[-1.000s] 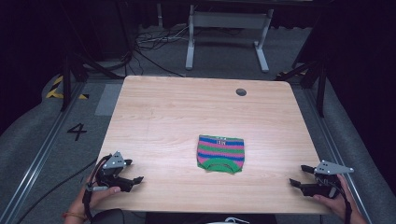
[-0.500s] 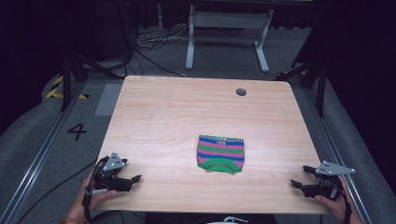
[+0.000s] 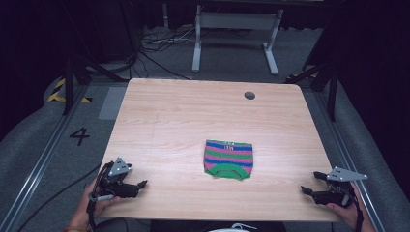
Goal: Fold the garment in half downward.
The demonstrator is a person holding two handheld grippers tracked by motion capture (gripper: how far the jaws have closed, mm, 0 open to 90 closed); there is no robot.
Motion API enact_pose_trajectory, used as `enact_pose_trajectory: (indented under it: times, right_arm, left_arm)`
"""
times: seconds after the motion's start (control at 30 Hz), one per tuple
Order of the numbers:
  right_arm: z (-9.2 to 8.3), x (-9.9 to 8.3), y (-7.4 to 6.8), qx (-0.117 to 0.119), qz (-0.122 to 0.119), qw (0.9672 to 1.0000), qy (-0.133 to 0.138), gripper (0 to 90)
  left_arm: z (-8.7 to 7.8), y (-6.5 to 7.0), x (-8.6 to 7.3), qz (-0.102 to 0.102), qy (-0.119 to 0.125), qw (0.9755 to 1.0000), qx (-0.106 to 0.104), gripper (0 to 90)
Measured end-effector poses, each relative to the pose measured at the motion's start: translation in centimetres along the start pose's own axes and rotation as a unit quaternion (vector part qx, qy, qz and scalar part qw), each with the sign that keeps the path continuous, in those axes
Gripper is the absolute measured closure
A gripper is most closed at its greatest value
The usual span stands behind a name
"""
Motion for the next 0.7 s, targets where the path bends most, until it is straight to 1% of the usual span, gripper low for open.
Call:
enact_pose_trajectory:
  times: [0.13, 0.2, 0.23, 0.3, 0.33, 0.37, 0.7]
  right_arm:
    - [0.0, 0.0, 0.0, 0.0, 0.0, 1.0, 0.0, 17.4]
    - [0.01, 0.01, 0.0, 0.0, 0.0, 1.0, 0.0, 17.4]
    - [0.01, 0.01, 0.0, 0.0, 0.0, 1.0, 0.0, 17.4]
    - [0.01, 0.01, 0.0, 0.0, 0.0, 1.0, 0.0, 17.4]
    - [0.01, 0.01, 0.0, 0.0, 0.0, 1.0, 0.0, 17.4]
    - [0.01, 0.02, 0.0, 0.0, 0.0, 1.0, 0.0, 17.4]
    - [0.01, 0.01, 0.0, 0.0, 0.0, 1.0, 0.0, 17.3]
  left_arm:
    - [0.1, -0.09, 0.03, -0.005, -0.002, 1.0, 0.003, 10.4]
    - [0.2, -0.15, -0.02, -0.015, -0.008, 0.9998, 0.008, 7.0]
    - [0.29, -0.36, 0.02, -0.014, -0.01, 0.9998, 0.013, 5.1]
    - [0.42, -0.35, 0.03, -0.021, -0.014, 0.9996, 0.014, 2.1]
    - [0.44, -0.37, 0.03, -0.021, -0.018, 0.9995, 0.014, 0.8]
    - [0.53, -0.33, 0.1, -0.026, -0.016, 0.9994, 0.016, 0.0]
    - [0.55, -0.31, 0.12, -0.027, -0.016, 0.9993, 0.017, 0.0]
Point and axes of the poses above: each handheld gripper's, and its own axes: z roughly forward along the jaws, x roughly out of its top, y roughly to its right, the point moved 9 cm from there along z, roughly forward along the jaws, and after that the axes turned 2 degrees about -y, right-handed, at the moved point
